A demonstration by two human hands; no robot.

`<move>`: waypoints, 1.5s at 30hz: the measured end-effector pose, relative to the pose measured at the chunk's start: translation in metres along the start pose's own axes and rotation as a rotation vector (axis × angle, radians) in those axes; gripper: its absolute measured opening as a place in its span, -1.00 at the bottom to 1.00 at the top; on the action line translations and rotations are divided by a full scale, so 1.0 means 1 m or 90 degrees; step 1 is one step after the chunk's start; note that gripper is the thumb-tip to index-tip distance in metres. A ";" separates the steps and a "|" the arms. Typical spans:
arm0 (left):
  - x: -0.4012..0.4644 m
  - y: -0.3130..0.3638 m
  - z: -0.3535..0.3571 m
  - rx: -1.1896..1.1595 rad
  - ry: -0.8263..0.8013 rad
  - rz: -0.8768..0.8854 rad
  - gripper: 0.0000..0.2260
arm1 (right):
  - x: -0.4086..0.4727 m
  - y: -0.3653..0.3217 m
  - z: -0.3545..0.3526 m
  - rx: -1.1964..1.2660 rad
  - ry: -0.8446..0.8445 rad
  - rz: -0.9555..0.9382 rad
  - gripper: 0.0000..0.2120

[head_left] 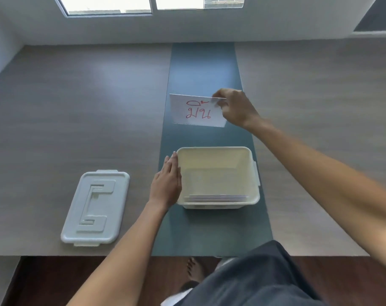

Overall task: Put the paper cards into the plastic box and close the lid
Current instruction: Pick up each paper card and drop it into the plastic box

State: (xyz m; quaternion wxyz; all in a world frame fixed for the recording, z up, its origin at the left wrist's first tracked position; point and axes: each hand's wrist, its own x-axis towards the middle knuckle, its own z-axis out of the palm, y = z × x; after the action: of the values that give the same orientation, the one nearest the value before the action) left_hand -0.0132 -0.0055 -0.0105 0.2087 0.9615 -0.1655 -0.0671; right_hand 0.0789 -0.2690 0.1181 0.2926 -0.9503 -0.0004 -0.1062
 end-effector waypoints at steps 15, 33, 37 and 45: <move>0.006 -0.012 0.006 -0.043 -0.044 0.017 -0.47 | -0.101 -0.012 -0.045 0.072 -0.138 0.086 -0.72; 0.005 -0.009 0.008 -0.122 -0.043 -0.015 -0.52 | -0.167 0.022 0.013 -0.018 -0.389 0.153 -0.70; 0.004 -0.008 0.007 -0.112 -0.047 -0.026 -0.52 | -0.173 0.028 0.021 -0.023 -0.430 0.168 -0.68; 0.005 -0.005 0.004 -0.084 -0.054 -0.033 -0.51 | -0.184 0.025 0.017 0.008 -0.498 0.160 -0.71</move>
State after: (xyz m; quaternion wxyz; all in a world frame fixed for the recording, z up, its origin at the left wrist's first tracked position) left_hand -0.0080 -0.0041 -0.0170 0.2624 0.9460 -0.1447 -0.1235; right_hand -0.0961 -0.2687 0.0532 0.2867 -0.9099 0.0038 0.2997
